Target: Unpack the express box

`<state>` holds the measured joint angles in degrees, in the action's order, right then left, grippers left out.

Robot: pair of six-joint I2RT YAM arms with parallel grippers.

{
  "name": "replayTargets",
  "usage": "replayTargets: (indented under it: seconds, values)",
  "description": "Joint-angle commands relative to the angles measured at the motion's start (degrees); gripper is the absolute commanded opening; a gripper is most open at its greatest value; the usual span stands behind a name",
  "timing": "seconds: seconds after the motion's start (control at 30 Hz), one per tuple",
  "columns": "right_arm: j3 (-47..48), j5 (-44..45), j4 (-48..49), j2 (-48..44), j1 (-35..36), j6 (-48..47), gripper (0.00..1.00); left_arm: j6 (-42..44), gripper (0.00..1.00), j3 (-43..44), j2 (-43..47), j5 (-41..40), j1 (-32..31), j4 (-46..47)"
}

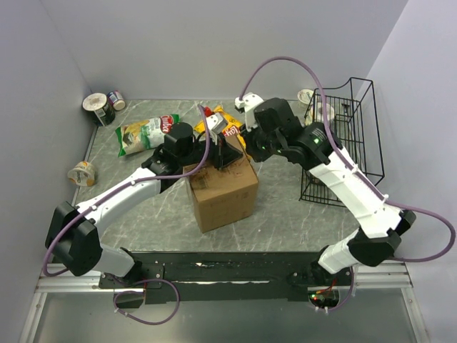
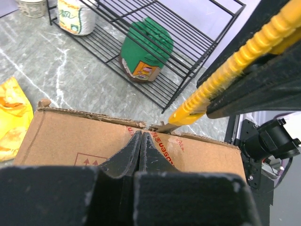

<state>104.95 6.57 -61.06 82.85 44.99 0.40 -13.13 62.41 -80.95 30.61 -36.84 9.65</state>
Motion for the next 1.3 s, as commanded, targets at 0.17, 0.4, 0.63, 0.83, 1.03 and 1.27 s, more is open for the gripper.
replayTargets:
  seconds: [0.17, 0.4, 0.63, 0.83, 1.03, 1.27]
  values:
    - [10.09, -0.76, 0.67, 3.10, -2.97, -4.71, 0.00, 3.10, 0.01, -1.60, -0.71, -2.42, 2.12, -15.10]
    - [8.23, 1.59, 12.44, -2.50, -8.52, -9.10, 0.00, 8.46, 0.31, 10.70, 2.89, 7.09, 7.03, -18.79]
    - [-11.33, -1.55, 20.44, -8.14, -9.40, -11.30, 0.00, 21.36, 0.48, 17.04, 12.82, 3.23, 12.93, -32.12]
    - [-13.54, -1.12, 23.17, -6.22, -9.31, -9.81, 0.00, 31.57, 0.46, 13.01, 20.99, 7.36, 17.42, -53.56]
    - [-14.42, -3.66, 23.27, -3.75, -9.05, -8.94, 0.00, 31.05, 0.01, 3.34, 27.94, 3.24, 17.50, -56.93]
    - [-12.31, -5.33, 22.47, -2.17, -7.20, -8.76, 0.00, 30.01, 0.01, -2.82, 27.87, 1.47, 17.59, -54.14]
